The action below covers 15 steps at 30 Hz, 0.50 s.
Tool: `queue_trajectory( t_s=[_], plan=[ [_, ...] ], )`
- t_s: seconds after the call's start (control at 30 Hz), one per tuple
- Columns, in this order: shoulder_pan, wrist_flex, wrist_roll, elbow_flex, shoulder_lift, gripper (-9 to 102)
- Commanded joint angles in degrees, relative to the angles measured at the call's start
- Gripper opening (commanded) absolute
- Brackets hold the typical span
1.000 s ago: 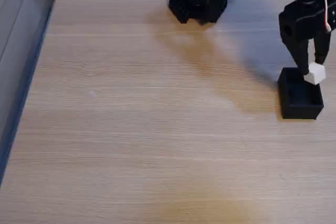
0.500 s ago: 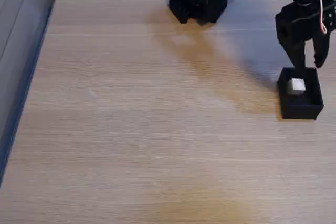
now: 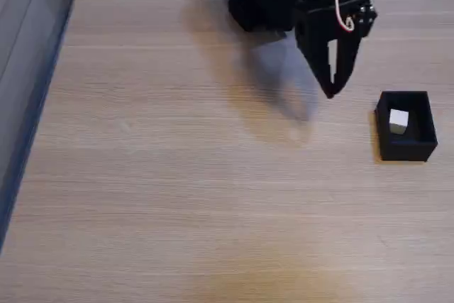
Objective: Pick a white block and place it in the black box.
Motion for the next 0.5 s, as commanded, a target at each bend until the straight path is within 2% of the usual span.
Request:
queue_trajectory(
  t_s=[0.0, 0.3, 0.47],
  plan=[
    [4.92, -1.05, -2.2, 9.05, 9.4, 0],
    [15.64, -0.26, -3.96, 31.73, 31.38, 0],
    [18.46, 4.13, -4.22, 41.48, 42.01, 0]
  ],
)
